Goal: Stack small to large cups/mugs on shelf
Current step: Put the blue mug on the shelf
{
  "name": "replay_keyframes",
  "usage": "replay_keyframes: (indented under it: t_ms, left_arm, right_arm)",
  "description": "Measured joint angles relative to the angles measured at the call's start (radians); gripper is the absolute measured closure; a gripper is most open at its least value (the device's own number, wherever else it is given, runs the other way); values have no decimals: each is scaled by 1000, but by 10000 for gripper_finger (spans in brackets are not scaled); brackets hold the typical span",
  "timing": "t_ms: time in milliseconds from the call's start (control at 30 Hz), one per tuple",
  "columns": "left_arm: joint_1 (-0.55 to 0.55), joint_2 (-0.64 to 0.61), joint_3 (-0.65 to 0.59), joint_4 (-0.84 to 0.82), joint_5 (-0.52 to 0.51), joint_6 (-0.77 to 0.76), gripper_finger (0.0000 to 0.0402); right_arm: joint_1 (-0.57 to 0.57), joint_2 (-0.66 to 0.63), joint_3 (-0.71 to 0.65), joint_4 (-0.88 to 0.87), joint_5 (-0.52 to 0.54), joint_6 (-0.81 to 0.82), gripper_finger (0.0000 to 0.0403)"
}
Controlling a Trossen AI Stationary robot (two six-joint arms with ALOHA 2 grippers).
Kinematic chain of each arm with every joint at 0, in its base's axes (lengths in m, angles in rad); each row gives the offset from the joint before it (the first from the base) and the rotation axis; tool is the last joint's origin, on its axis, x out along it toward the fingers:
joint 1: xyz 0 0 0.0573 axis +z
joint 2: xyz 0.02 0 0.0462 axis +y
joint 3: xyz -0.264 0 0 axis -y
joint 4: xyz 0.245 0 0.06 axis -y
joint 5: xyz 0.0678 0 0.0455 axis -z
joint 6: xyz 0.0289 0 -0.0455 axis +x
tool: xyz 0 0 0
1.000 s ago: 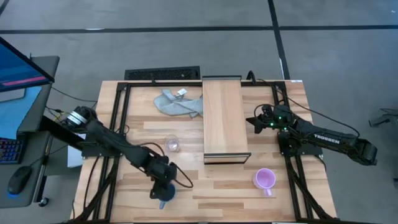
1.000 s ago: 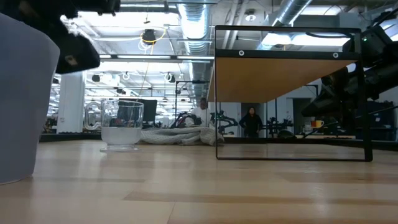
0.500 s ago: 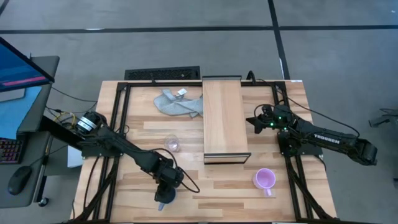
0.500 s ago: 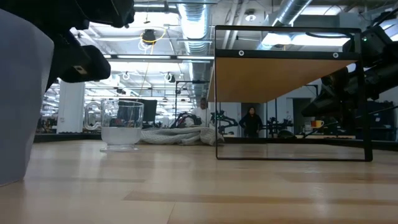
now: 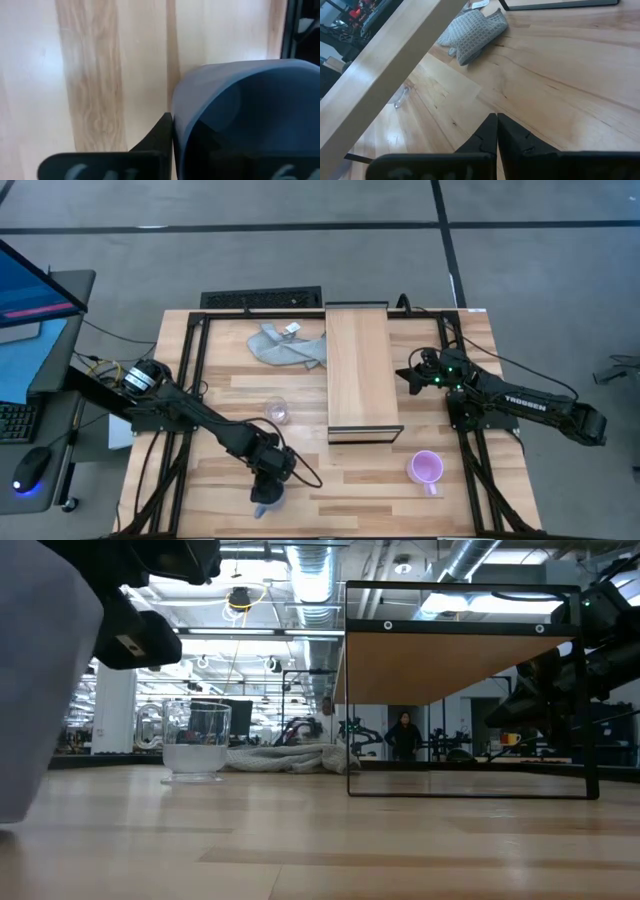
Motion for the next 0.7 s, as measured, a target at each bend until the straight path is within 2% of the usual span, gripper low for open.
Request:
replay_keyframes:
  t_ms: [133, 300, 467, 700]
  left_arm:
    - [20, 0, 4, 20, -4, -12, 392]
    - [62, 0, 73, 36, -49, 20, 392]
    - [99, 0, 140, 18, -113, 121, 392]
    - [147, 0, 185, 21, -126, 164, 392]
  right_arm:
    - [0, 0, 0, 0, 0, 0, 369]
    - [0, 0, 0, 0, 0, 0, 369]
    - [0, 0, 0, 0, 0, 0, 369]
    - [0, 0, 0, 0, 0, 0, 369]
